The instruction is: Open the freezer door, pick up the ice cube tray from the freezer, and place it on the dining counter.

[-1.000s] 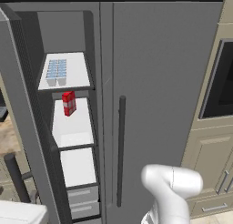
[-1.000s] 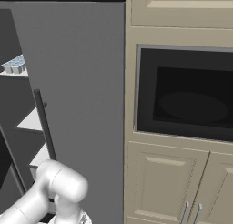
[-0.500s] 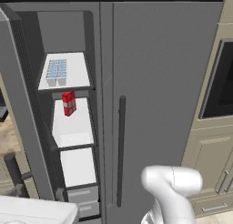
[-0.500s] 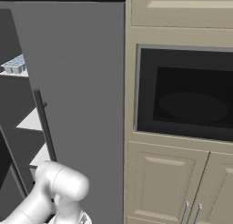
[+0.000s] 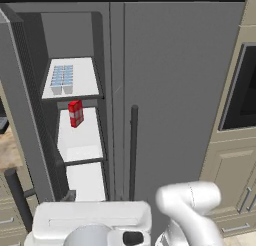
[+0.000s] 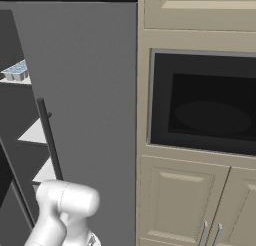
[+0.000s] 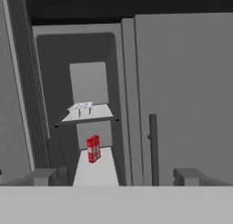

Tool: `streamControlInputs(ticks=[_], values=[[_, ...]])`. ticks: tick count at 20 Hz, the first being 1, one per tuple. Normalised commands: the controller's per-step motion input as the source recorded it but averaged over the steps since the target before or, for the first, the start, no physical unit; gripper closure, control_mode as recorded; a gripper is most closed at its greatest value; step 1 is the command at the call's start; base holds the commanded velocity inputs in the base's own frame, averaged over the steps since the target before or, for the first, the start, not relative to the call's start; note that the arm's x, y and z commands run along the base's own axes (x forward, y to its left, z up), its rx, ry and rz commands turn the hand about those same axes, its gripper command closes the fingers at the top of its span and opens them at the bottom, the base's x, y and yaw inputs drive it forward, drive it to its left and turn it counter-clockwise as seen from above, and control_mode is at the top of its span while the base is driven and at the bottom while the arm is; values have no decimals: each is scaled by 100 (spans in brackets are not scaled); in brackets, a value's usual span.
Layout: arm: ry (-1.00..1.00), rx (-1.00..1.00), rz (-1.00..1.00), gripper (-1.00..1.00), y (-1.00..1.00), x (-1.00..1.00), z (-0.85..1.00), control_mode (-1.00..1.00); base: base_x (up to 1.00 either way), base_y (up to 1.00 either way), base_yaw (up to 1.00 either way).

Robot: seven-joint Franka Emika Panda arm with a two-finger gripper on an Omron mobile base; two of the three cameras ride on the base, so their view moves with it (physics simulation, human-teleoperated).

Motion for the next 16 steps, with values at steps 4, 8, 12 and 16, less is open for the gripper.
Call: streamControlInputs(ticks=[4, 8, 12, 16], values=[[0, 6, 23, -100, -81, 9, 14, -100, 0, 0, 0], [0, 11, 29, -100, -65, 47, 10, -100, 0, 0, 0], [0, 16, 33, -100, -60, 59, 7, -100, 0, 0, 0], [2, 12, 34, -100, -35, 60, 4, -100, 0, 0, 0]])
